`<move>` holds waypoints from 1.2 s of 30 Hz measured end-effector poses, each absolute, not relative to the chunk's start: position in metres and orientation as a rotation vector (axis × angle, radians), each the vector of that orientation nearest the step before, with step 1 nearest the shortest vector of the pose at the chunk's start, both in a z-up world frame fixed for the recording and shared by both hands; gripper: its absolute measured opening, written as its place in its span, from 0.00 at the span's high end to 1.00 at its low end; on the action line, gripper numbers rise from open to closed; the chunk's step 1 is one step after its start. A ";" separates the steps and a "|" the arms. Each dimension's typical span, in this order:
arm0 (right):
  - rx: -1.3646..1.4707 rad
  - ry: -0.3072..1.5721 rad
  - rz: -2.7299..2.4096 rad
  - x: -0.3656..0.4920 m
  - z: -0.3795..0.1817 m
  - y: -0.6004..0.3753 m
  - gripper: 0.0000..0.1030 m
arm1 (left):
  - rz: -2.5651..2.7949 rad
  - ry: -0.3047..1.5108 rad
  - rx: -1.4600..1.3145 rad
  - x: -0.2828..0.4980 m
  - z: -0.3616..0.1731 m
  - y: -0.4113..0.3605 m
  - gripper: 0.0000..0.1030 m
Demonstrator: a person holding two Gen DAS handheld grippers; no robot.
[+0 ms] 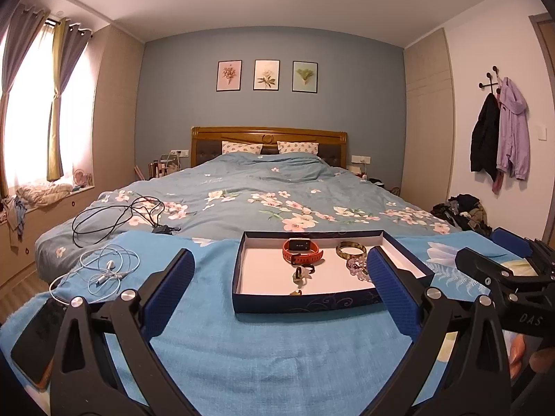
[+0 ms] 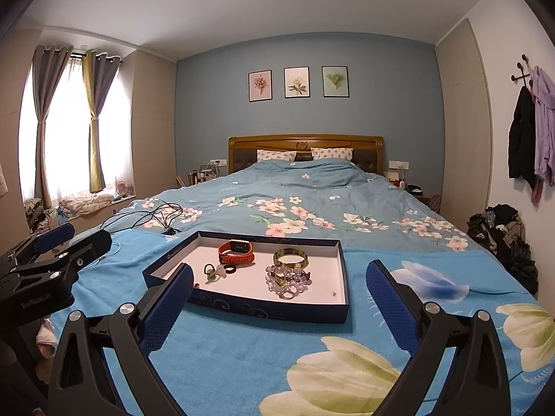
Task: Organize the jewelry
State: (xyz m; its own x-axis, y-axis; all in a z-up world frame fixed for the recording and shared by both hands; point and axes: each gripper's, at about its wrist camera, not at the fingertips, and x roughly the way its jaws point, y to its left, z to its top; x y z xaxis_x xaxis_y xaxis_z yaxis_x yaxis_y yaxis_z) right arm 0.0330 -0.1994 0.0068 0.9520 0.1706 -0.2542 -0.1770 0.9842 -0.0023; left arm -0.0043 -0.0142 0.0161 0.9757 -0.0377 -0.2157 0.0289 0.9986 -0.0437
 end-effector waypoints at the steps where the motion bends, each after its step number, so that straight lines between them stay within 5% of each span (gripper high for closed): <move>1: -0.025 0.256 0.177 0.033 0.007 -0.199 0.07 | -0.031 0.219 -0.038 -0.004 0.017 -0.014 0.05; 36: -0.021 0.255 0.176 0.033 0.007 -0.195 0.07 | 0.017 0.214 -0.043 -0.004 0.018 -0.011 0.05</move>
State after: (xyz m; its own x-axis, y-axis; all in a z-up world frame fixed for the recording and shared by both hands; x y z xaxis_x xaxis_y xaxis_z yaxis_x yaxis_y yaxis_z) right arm 0.0325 -0.1948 0.0072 0.9524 0.1702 -0.2531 -0.1756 0.9845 0.0013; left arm -0.0041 -0.0107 0.0184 0.9772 0.0124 -0.2122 -0.0215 0.9989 -0.0405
